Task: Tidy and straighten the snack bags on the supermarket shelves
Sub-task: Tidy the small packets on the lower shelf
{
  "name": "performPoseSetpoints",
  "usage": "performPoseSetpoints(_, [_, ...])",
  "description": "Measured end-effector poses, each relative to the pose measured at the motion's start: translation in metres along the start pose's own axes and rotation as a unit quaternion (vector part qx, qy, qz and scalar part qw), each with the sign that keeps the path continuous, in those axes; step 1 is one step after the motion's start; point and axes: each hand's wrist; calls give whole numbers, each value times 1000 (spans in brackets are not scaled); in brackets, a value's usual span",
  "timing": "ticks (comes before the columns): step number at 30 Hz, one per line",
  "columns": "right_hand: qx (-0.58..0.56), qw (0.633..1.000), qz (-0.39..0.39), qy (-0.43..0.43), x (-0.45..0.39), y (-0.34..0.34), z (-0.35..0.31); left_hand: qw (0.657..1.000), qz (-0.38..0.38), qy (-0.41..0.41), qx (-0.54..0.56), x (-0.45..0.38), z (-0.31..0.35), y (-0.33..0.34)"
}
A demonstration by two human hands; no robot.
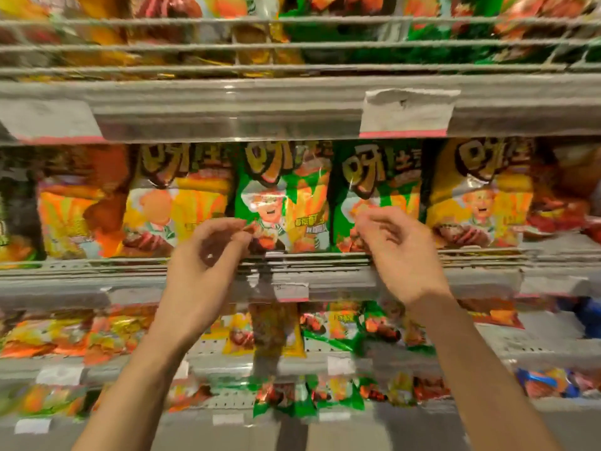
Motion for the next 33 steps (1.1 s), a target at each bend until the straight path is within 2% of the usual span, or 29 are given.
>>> performPoseSetpoints(4, [48,995,6,-82,-3,10,12,998,8,47,-37,4,-18,-3])
performPoseSetpoints(8, [111,986,25,-124,-2,15,17,994,15,75,-82,8,-28,-7])
performPoseSetpoints(15, [236,958,66,-150,0,23,9,974,46,95,-198,5,-24,-14])
performPoseSetpoints(20, [321,934,72,-138,-9,40,-7,956,-1,123,-265,-5,-13,-3])
performPoseSetpoints(25, [279,952,60,-107,-9,44,-7,917,-75,97,-379,-6,-11,18])
performPoseSetpoints(29, [248,963,53,-95,-11,40,-11,951,-35,71,-301,-12,-11,16])
performPoseSetpoints(33, [191,977,32,-85,-17,37,-22,964,7,70,-257,-16,-9,12])
Point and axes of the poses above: each hand's wrist, its own x-axis away from the middle knuckle, its own y-axis out of the palm, z = x × y, and after that the axes turned 15 degrees about y, right-handed
